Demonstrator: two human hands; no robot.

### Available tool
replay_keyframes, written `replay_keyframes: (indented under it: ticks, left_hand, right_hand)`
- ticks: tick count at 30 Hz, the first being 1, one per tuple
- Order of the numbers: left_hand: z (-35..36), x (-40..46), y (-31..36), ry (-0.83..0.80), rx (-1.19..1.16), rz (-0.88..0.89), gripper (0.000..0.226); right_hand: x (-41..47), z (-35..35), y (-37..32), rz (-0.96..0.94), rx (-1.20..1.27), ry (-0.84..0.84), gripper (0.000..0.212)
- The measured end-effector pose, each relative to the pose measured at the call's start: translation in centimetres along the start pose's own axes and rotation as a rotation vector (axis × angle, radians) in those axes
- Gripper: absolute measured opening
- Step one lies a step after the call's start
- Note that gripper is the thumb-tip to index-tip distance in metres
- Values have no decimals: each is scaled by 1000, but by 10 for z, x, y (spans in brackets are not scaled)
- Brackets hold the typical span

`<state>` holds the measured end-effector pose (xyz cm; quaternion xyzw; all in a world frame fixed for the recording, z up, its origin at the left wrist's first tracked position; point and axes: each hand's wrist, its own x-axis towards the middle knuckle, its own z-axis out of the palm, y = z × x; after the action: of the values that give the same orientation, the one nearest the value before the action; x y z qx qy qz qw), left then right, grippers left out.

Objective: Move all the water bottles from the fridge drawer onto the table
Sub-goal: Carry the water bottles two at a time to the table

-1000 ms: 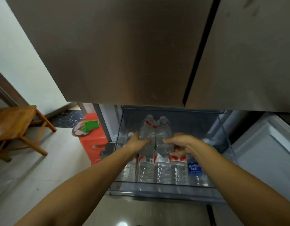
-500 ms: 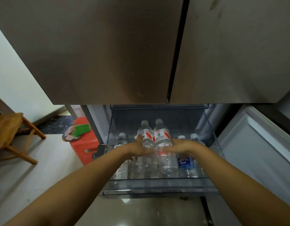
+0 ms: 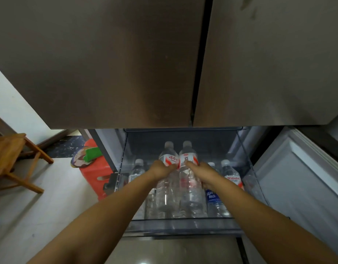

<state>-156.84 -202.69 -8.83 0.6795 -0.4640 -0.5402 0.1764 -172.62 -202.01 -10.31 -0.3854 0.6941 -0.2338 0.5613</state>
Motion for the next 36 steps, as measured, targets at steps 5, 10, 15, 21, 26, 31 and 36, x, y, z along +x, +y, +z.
replay_keyframes:
  ticks: [5, 10, 15, 21, 26, 31, 36]
  left_hand:
    - [-1, -22, 15, -284, -383, -131, 40]
    - [17, -35, 39, -510, -515, -157, 46]
    - [40, -55, 59, -728, -480, -118, 51]
    - [70, -89, 68, -860, -366, 138, 36]
    - [119, -132, 53, -911, -106, 421, 51]
    - [173, -182, 18, -889, 199, 599, 69]
    - [212, -224, -26, -962, 336, 714, 51]
  right_hand:
    - [-18, -42, -2, 121, 417, -224, 54]
    - [-52, -73, 3, 104, 595, -225, 66]
    - [-107, -85, 11, 8, 768, -38, 66]
    - [-174, -82, 37, -274, 672, 424, 40]
    - [-232, -64, 97, -319, 497, 880, 53]
    - [-299, -39, 163, -149, 511, 1149, 57]
    - [-363, -11, 227, 37, 475, 1329, 58]
